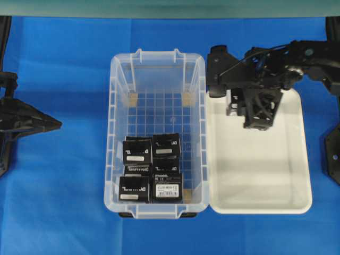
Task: Pick the box from inside the plastic case
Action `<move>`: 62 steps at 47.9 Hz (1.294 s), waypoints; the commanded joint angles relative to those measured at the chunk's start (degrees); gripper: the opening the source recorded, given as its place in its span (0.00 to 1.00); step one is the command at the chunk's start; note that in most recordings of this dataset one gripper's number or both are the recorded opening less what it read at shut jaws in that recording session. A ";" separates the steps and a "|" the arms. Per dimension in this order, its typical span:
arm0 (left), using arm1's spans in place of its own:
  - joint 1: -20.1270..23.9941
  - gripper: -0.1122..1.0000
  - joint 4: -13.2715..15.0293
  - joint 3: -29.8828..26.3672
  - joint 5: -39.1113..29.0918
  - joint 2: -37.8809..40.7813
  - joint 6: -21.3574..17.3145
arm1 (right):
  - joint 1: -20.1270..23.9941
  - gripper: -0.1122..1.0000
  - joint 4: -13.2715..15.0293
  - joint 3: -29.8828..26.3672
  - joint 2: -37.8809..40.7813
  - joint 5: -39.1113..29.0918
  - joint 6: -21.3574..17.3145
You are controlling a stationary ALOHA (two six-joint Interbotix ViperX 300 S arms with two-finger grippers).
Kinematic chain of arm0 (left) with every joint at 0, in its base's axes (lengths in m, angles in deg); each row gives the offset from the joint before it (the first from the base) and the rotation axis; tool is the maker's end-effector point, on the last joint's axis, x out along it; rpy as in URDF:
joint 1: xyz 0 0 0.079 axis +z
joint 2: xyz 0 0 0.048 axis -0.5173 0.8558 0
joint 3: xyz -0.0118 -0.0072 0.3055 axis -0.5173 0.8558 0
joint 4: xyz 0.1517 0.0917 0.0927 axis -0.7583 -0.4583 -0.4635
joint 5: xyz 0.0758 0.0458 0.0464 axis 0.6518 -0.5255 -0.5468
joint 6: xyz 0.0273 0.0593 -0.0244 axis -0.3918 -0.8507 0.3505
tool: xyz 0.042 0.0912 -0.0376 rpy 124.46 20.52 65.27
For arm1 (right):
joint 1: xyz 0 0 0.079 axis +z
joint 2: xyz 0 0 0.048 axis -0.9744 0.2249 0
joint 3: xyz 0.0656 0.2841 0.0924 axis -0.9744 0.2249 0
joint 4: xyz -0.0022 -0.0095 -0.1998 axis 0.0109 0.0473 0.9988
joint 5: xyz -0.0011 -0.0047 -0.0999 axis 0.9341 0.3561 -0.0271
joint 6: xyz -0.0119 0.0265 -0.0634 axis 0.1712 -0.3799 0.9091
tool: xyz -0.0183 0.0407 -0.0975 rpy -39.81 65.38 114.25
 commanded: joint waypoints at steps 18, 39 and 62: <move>-0.09 0.04 -0.09 -1.67 0.35 0.70 -0.09 | -0.79 0.65 0.09 0.97 10.02 9.40 0.26; -0.18 0.04 -0.09 -1.67 0.35 0.79 -0.09 | -2.46 0.65 0.18 1.58 10.63 11.43 0.26; -0.26 0.04 -0.09 -1.67 0.35 0.79 0.00 | -2.37 0.97 0.18 1.58 9.84 11.51 -0.18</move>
